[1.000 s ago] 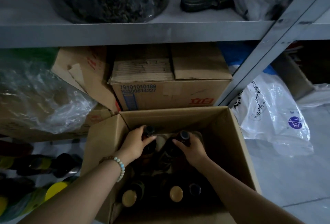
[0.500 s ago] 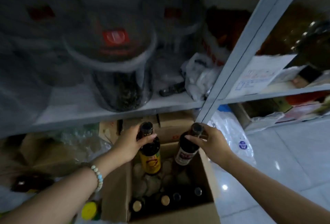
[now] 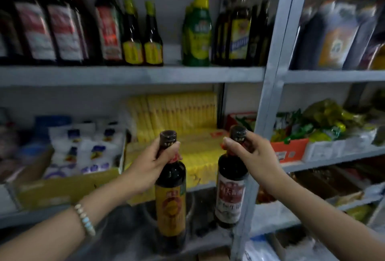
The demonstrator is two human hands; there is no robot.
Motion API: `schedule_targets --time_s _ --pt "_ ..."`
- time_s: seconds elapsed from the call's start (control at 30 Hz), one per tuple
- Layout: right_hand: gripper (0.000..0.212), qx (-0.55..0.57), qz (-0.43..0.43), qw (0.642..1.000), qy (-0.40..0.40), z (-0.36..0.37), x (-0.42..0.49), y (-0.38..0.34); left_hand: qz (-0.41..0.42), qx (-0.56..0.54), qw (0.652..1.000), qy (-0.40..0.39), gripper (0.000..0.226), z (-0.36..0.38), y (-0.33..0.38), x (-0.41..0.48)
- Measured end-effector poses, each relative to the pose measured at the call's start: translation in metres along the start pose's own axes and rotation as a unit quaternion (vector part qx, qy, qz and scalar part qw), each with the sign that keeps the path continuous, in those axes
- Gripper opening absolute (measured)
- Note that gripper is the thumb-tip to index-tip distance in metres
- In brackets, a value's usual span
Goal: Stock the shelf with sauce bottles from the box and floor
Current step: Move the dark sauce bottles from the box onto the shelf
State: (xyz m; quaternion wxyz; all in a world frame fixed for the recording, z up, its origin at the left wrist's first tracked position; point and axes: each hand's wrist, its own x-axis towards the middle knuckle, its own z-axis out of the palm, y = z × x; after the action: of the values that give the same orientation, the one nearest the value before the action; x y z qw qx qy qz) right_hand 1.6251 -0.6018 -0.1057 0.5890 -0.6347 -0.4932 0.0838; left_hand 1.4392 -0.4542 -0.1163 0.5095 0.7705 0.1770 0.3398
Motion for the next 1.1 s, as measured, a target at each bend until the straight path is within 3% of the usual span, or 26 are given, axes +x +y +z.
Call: schedule_targets --time_s 0.2,0.43,0.57,0.73,0.9,1.1 --pt "0.034 0.071 -0.084 0.993 0.038 0.017 0.053 -0.161 0.087 -0.019 0.995 0.045 0.027 -0.093 0.161 0.001" --pt "0.033 0.125 -0.175 0.977 0.011 0.063 0.099 -0.276 0.125 0.034 0.985 0.116 0.043 -0.191 0.255 -0.01" --pt "0.032 0.174 -0.198 0.965 -0.007 0.1 0.118 -0.313 0.121 0.053 0.975 0.176 0.058 -0.238 0.273 -0.017" --pt "0.039 0.223 -0.162 0.96 -0.055 0.163 0.142 -0.343 0.107 0.024 0.968 0.228 0.051 -0.291 0.275 -0.025" --pt "0.041 0.233 -0.182 0.951 -0.09 0.226 0.161 -0.368 0.102 0.007 0.967 0.235 0.046 -0.358 0.258 -0.022" --pt "0.036 0.245 -0.168 0.952 -0.075 0.308 0.193 -0.39 0.121 0.017 0.967 0.226 0.05 -0.453 0.243 -0.006"
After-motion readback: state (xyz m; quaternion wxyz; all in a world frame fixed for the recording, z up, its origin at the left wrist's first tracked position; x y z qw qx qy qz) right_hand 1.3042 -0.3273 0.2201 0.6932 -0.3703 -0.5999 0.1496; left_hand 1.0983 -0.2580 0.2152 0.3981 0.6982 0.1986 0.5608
